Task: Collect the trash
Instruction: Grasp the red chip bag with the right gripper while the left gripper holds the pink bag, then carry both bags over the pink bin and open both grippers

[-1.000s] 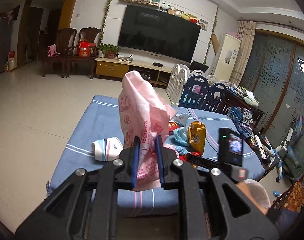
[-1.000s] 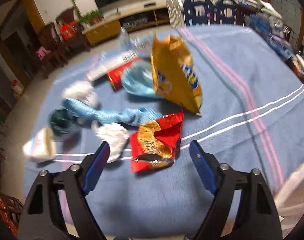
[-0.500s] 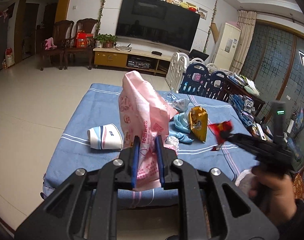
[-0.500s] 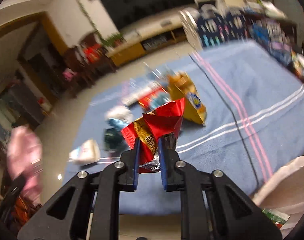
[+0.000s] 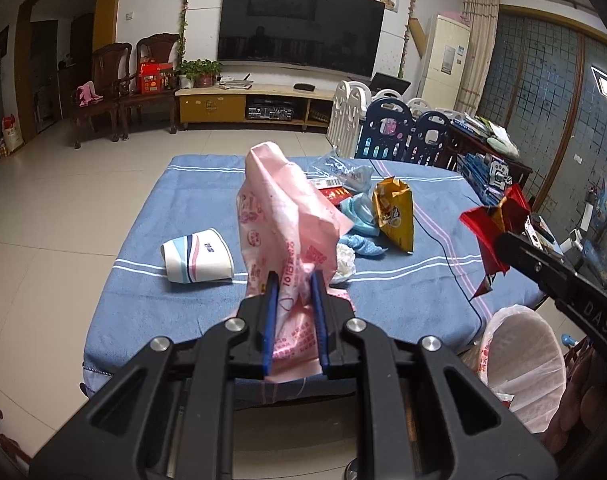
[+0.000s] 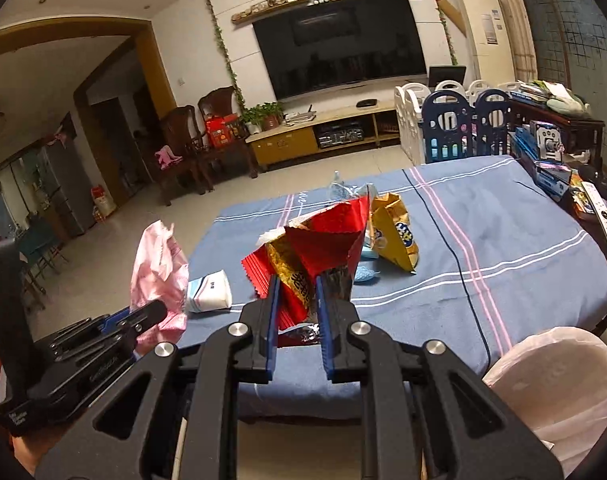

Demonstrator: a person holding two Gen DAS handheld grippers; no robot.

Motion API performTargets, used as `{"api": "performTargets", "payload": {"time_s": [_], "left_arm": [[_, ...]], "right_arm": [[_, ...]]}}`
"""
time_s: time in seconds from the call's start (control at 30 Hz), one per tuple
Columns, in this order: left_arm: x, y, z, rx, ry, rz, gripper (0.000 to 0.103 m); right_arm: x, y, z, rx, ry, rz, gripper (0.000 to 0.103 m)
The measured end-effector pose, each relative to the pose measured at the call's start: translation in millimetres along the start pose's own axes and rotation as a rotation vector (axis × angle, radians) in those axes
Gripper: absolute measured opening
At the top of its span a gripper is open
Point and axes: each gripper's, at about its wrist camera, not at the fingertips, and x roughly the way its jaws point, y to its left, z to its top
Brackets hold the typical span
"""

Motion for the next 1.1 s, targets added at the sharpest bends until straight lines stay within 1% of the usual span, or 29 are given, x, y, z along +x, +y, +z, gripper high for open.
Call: {"api": "performTargets", "payload": {"time_s": [1.1], "left_arm": [[-0.2, 0.0, -0.4, -0.016, 0.016, 0.002, 0.019]], "right_arm": [[4.4, 7.3, -2.5, -0.011, 0.020, 0.001, 0.018]]}}
